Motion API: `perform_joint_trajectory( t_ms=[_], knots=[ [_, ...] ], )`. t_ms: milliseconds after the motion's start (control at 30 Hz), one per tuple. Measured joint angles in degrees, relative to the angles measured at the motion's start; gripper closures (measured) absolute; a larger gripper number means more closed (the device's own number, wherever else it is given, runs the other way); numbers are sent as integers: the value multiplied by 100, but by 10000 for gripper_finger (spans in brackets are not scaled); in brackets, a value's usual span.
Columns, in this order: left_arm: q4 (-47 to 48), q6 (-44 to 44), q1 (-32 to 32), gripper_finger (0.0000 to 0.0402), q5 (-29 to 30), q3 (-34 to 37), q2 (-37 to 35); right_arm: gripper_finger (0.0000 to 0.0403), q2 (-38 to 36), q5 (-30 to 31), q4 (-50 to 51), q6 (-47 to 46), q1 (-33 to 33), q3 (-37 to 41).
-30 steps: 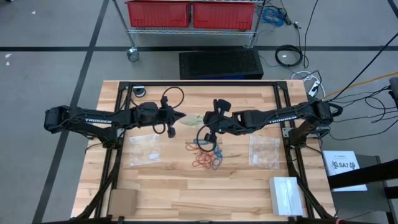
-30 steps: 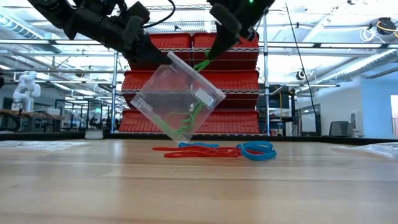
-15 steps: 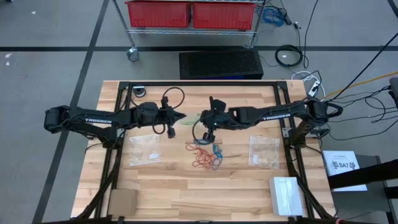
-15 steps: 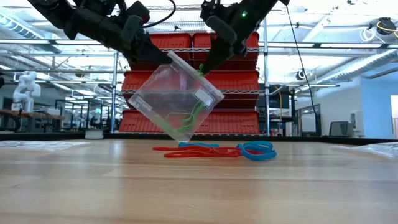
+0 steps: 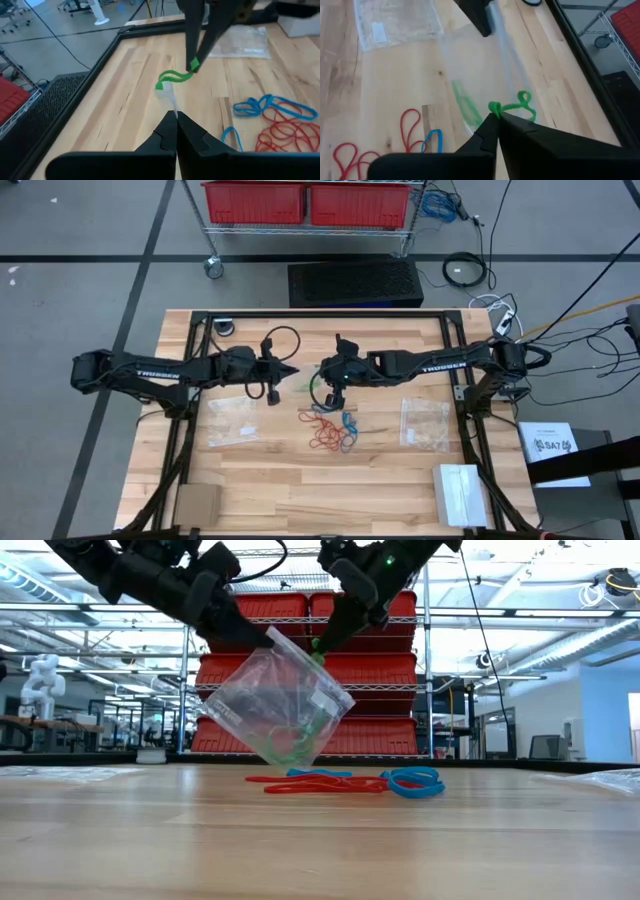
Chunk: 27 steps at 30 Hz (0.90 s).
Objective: Sort rubber bands
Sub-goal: Put the green rubber band into the top transparent zip bag
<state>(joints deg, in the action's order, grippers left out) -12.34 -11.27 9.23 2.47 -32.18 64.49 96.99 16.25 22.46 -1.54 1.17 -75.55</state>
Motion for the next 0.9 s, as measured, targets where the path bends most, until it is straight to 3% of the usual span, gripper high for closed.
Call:
perform_joint_trajectory(
  t_ms=[900],
  knots=[
    [124,-299,0,401,-216,0,0,403,165,141,-434,575,82,-2]
  ],
)
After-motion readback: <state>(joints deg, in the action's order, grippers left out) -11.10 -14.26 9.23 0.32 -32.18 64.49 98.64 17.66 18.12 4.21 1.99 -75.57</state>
